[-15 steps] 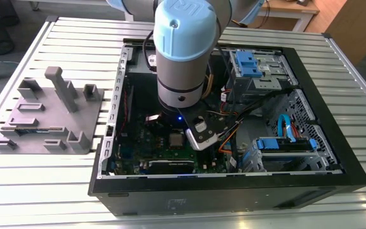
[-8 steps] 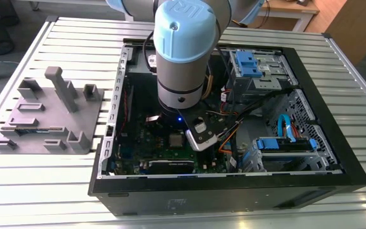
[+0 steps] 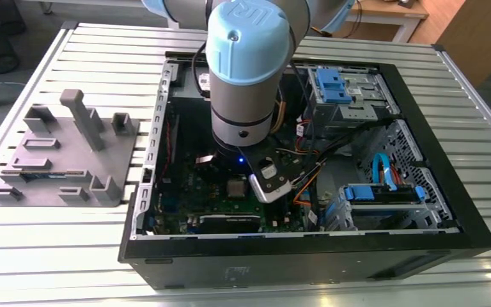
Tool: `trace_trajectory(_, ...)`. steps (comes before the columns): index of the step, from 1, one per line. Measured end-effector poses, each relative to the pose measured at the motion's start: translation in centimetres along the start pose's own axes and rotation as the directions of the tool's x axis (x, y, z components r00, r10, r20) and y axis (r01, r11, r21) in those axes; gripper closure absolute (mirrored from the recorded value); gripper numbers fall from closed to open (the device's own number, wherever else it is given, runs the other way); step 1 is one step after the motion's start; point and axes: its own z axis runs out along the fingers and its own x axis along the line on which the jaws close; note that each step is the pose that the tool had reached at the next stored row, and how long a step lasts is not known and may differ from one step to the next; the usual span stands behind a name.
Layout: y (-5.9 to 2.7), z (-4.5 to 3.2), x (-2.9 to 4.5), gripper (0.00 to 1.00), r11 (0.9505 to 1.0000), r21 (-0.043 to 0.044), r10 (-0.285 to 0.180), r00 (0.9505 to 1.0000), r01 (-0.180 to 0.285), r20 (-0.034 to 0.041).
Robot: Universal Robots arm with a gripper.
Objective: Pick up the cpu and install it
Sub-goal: 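Place the cpu into insertion slot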
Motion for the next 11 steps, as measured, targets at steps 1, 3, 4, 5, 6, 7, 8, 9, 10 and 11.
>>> trace_trajectory(1,0.02,0.03,-0.01,0.53,1.0,-0.0003,0.0,1.0,0.0,0.0001)
trace_trajectory(3,0.07,0.06,-0.01,0.53,1.0,-0.0003,0.0,1.0,0.0,0.0002)
trace_trajectory(4,0.07,0.05,0.0,0.53,1.0,-0.0001,0.0,1.0,0.0,0.0001)
trace_trajectory(5,0.07,0.05,0.0,0.53,1.0,0.0,0.0,1.0,0.0,0.0)
trace_trajectory(6,0.07,0.06,0.0,0.53,1.0,0.0001,0.0,1.0,0.0,-0.0001)
trace_trajectory(7,0.08,0.11,0.0,0.53,1.0,0.0,0.0,1.0,0.0,0.0)
trace_trajectory(8,0.07,0.15,0.01,0.53,1.0,0.0003,0.0,1.0,0.0,-0.0002)
trace_trajectory(9,0.06,0.18,0.01,0.53,1.0,0.0005,0.0,1.0,0.0,-0.0003)
trace_trajectory(10,0.06,0.19,0.01,0.53,1.0,0.0007,0.0,1.0,0.0,-0.0003)
trace_trajectory(11,0.06,0.22,0.01,0.53,1.0,0.0005,0.001,1.0,-0.001,-0.0002)
